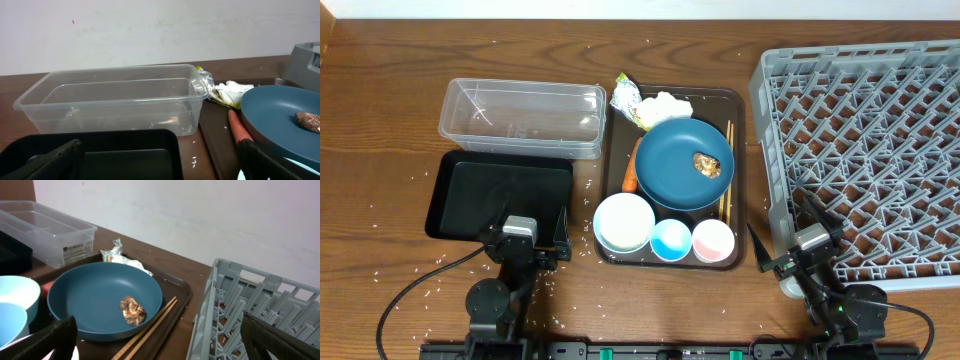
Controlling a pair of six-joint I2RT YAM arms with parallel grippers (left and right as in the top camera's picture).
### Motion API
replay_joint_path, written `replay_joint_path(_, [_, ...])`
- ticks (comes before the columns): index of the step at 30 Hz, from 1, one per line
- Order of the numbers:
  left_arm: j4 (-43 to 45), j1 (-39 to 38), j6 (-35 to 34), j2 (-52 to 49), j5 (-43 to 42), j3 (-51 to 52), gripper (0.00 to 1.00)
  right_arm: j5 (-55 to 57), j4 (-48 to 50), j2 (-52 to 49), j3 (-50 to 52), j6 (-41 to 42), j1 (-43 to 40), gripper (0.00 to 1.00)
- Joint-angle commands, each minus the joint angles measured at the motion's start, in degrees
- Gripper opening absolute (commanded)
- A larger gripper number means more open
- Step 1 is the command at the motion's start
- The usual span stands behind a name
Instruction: Sort waste into correct bins and load items into the dishwasher rack
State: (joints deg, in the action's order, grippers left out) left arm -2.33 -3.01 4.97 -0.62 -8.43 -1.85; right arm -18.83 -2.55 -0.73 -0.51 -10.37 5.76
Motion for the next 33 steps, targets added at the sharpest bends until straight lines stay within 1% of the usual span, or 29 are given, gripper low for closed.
replay_joint_path(1, [-0.6, 0.0, 0.8, 0.4, 0.1, 1.6, 0.98, 0.0, 0.0, 0.3, 0.2, 0.7, 0.2, 0.99])
replay_joint_path(13, [-0.6, 0.0, 0.7, 0.4, 0.0, 1.6, 0.98, -0.1, 0.7, 0.3, 0.2, 0.7, 0.2, 0.99])
replay_joint_path(15, [-0.6, 0.0, -0.2, 0.4, -0.1, 1.6, 0.98, -0.1, 0.7, 0.3, 0.2, 0.7, 0.2, 0.99])
replay_joint_path(17, [-0.5, 0.0, -1.1, 0.4, -2.1, 1.6, 0.98, -0.2, 0.8, 0.3, 0.2, 0.7, 0.2, 0.99])
replay_joint_path(20, [-0.1, 0.0, -1.2, 0.4, -8.0, 1.6, 0.98, -2.9, 1.0, 0.3, 0.2, 0.8, 0.2, 0.99])
replay_joint_path(21, [0.2, 0.0, -1.4, 0.4, -9.8, 1.5, 0.98, -3.5, 1.7, 0.3, 0.2, 2.1, 0.2, 0.99])
replay_joint_path(23, [1.2, 0.0, -5.5, 0.4, -12.2, 0.3, 0.98, -3.9, 4.1, 0.3, -0.4, 8.6, 0.2, 0.99])
replay_joint_path(25, [1.3, 0.0, -9.5, 0.3, -12.8, -2.2, 0.98, -3.9, 4.5, 0.3, -2.7, 13.3, 0.2, 0.99])
replay_joint_path(26, [1.3, 0.0, -10.3, 0.2, -12.8, -3.5, 0.98, -3.9, 4.2, 0.2, -4.5, 14.8, 0.2, 0.99])
replay_joint_path(29, [0.4, 0.0, -11.8, -2.8, -13.0, -9.5, 0.98, -3.6, 0.6, -1.6, -11.4, 15.2, 0.2, 0.99])
replay_joint_path(31, [-3.2, 0.0, -14.1, -8.0, -13.6, -16.0, 0.98, -3.0, -3.0, -5.2, -17.5, 15.2, 0.2, 0.99])
replay_joint_path(33, [-7.6, 0.0, -14.3, -14.3, -15.9, -22.7, 0.98, -3.0, -6.1, -10.2, -23.5, 15.3, 0.2, 0.99])
